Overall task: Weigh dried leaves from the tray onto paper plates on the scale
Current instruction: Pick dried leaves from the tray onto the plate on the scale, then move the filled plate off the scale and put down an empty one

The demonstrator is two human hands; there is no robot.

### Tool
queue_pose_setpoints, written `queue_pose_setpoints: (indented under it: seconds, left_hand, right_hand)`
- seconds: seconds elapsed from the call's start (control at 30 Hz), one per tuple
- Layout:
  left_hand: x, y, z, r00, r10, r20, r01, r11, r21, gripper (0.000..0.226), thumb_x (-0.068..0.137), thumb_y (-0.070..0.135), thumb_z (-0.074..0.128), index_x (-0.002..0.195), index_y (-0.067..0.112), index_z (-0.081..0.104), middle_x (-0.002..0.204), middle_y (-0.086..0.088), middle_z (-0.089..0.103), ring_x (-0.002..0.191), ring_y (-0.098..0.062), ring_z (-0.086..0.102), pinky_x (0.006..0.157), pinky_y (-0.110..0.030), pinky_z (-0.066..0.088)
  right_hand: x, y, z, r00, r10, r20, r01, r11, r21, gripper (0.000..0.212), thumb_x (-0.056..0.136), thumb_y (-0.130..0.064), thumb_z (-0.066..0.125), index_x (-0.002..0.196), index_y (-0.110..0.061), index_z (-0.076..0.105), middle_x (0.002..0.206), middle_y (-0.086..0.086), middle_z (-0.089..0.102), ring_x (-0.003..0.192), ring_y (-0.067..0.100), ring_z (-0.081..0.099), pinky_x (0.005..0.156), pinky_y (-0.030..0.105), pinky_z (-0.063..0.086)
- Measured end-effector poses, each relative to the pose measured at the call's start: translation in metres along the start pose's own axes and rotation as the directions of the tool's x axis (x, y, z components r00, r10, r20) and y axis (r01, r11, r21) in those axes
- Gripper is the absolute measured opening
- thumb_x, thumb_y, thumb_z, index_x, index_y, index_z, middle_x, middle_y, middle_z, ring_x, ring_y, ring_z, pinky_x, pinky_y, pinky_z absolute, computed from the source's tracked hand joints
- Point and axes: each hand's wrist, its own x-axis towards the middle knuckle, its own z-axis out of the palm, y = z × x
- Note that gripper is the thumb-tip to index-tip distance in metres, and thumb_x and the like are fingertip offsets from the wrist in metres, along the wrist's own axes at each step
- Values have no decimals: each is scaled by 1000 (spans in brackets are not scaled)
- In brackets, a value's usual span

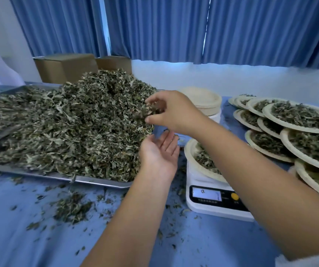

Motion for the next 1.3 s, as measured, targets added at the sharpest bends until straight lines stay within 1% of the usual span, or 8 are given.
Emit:
queue_pose_setpoints:
  seconds: [0.17,0.33,0.47,0.6,0.83,1.0,1.1,1.3]
  left_hand:
    - [-1,4,0,1000,10,29,-7,995,-95,29,99,27,36,92,13,62,97,-4,65,107,-18,60,107,-33,39]
    - [0,4,1,1000,16,17,-14,995,-104,32,101,28,31,103,11,59,104,-6,66,105,-19,60,102,-31,41]
    - [-2,2,0,1000,-3,25,4,1000,-31,45,103,29,25,128,1,51,134,-13,54,130,-25,45,109,-36,31]
    - [-1,-1,1,999,0,39,-5,993,121,41,102,24,31,131,2,50,133,-10,56,127,-24,48,106,-34,34]
    - [2,-19,2,974,226,21,-194,781,593,25,94,9,54,118,6,60,117,-5,65,102,-13,62,93,-26,44]
    - [1,-23,-1,966,259,-3,-182,687,703,14,88,7,63,97,17,64,103,-5,68,98,-18,63,89,-30,50]
    - [1,-23,-1,969,244,-35,-149,690,709,11,89,1,57,85,11,59,76,-4,62,65,-14,58,56,-19,47]
    - [2,-23,-3,966,252,-61,-111,616,780,6,84,9,66,89,7,67,76,-5,70,51,-10,59,45,-20,41]
  right_hand:
    - [7,-2,29,985,50,165,-44,998,-36,57,85,-18,71,138,-15,50,123,4,62,109,17,61,96,28,46]
    - [-4,11,22,990,80,116,-72,995,-66,32,88,-12,65,119,-15,67,116,0,68,107,13,62,98,29,46]
    - [-21,23,-6,993,111,28,-110,993,-38,26,89,-5,61,111,-14,71,112,-1,70,103,10,63,88,15,45]
    - [-53,52,-47,981,186,-60,-192,976,-105,22,89,-10,61,107,-18,73,103,-6,70,90,6,62,64,6,38]
    - [-93,103,-87,911,399,-104,-409,847,-339,26,88,-10,57,108,-17,72,111,3,69,97,16,61,79,21,39]
    - [-98,114,-90,861,505,-58,-480,769,-423,29,89,-20,56,116,-17,66,121,3,64,111,21,58,87,28,44]
    - [-100,113,-89,854,520,-15,-476,769,-427,26,89,-20,55,106,-11,71,106,8,70,96,23,64,81,31,52]
    - [-107,117,-92,855,517,50,-466,806,-365,26,89,-17,55,111,-11,67,64,-2,60,57,12,58,54,26,44]
